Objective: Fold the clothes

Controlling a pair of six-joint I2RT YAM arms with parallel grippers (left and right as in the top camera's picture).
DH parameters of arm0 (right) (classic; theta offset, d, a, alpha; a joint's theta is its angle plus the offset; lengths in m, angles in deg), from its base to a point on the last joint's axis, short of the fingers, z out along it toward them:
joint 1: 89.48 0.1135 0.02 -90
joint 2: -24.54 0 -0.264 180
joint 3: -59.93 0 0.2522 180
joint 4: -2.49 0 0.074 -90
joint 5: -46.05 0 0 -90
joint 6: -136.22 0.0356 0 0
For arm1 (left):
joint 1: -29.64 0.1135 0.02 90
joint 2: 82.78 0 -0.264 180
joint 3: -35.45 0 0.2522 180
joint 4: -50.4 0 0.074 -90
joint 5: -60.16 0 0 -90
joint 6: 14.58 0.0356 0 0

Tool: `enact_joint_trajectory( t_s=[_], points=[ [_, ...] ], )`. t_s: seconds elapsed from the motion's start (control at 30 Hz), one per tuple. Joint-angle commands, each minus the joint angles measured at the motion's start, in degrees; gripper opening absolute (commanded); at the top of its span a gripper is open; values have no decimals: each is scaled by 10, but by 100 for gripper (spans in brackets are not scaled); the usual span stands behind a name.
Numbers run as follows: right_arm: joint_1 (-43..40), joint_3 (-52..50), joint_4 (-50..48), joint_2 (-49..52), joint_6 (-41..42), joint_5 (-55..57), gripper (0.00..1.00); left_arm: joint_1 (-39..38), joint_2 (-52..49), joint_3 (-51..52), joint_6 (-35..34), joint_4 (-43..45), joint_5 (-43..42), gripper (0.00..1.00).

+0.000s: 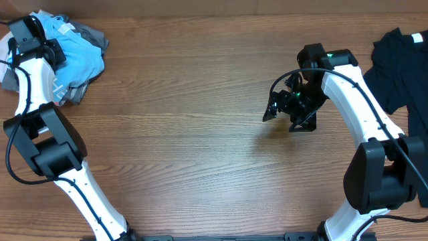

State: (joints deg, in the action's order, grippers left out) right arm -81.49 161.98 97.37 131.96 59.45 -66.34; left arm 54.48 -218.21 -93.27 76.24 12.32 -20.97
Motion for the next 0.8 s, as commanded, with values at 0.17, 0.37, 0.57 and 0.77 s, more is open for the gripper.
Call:
enact_joint_trajectory(
  t_s=[0.17, 0.37, 0.57, 0.77],
  points=[
    [4, 14, 4, -20, 7, -2, 98, 2, 78, -8, -54, -44, 1, 47],
    [12, 14, -1, -36, 7, -2, 99, 3, 204, -8, -110, -75, -76, 62],
    [31, 14, -11, -106, 7, -1, 99, 3, 340, -8, -129, -110, -224, 100],
    [42, 14, -8, -220, 7, -1, 99, 3, 462, -8, -134, -198, -353, 100]
  ],
)
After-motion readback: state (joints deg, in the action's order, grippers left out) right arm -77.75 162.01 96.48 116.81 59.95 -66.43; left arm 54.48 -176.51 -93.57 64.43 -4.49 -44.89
